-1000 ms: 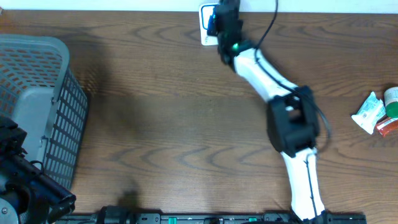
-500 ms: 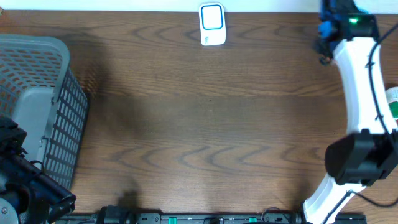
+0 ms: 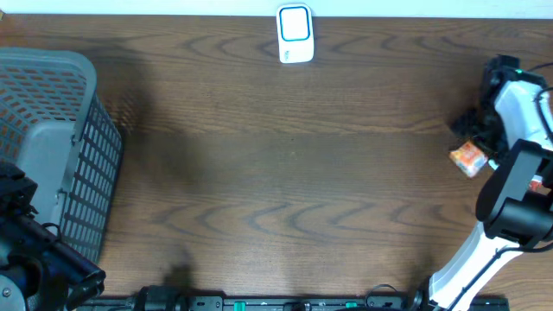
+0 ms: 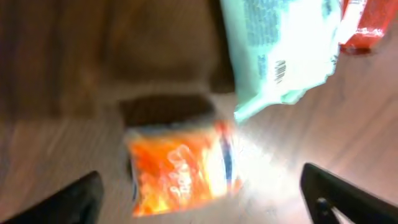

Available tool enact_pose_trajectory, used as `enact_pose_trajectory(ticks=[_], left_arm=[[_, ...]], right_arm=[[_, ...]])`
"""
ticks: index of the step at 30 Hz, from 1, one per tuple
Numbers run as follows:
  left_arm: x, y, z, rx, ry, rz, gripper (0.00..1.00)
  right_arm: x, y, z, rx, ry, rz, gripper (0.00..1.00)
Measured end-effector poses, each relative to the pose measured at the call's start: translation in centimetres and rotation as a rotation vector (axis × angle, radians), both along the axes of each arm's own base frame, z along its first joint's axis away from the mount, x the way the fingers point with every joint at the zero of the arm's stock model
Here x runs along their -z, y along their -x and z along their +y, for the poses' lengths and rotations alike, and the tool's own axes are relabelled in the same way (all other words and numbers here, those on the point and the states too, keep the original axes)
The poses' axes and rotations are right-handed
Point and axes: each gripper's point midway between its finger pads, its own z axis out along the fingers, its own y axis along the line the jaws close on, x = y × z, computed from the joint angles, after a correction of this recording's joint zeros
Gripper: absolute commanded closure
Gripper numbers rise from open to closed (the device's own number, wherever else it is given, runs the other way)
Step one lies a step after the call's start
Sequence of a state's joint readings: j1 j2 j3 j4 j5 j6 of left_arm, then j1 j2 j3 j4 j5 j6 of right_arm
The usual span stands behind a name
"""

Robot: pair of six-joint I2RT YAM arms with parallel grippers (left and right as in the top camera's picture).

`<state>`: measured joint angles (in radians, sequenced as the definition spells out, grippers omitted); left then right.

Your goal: Scan the item barcode

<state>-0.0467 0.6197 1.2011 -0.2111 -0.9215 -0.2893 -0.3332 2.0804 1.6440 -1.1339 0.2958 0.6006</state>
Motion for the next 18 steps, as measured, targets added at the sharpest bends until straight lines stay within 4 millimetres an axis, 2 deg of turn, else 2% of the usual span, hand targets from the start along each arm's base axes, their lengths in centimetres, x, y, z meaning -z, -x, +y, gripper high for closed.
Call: enact_pose_trajectory(ticks=[1, 4, 7, 9, 12, 15, 16, 18], left_arm=[[0.0, 0.0, 0.0, 0.000, 0.000, 0.001, 0.39], [0.0, 0.0, 0.0, 0.000, 0.000, 0.001, 0.39], [0.0, 0.0, 0.0, 0.000, 0.000, 0.001, 0.39], [0.0, 0.0, 0.0, 0.000, 0.000, 0.000, 0.39], [0.0, 0.0, 0.0, 0.000, 0.000, 0.000, 0.39], [0.0, 0.0, 0.0, 0.000, 0.000, 0.001, 0.39], [0.0, 0.0, 0.0, 0.000, 0.000, -0.001, 0.39], [0.0, 0.0, 0.0, 0.000, 0.000, 0.001, 0.39]], right_arm=[[-0.7, 0.0, -0.2, 0.009, -0.025, -0.005, 0.01], [-4.4, -0.2, -1.0, 0.040, -0.061, -0.065, 0.01], [-10.7, 0.2, -1.3, 0.051, -0.048, -0.177, 0.01], [-15.9, 1.0, -0.7, 0.041, -0.024, -0.288, 0.01], [-23.9, 3.3, 2.0, -0.033, -0.008, -0.501, 0.01], [-31.4, 7.1, 5.9, -0.172, 0.005, -0.732, 0.01], [-32.8, 8.2, 6.8, -0.206, 0.013, -0.779, 0.01], [-36.4, 11.8, 9.2, -0.289, 0.058, -0.902, 0.01]])
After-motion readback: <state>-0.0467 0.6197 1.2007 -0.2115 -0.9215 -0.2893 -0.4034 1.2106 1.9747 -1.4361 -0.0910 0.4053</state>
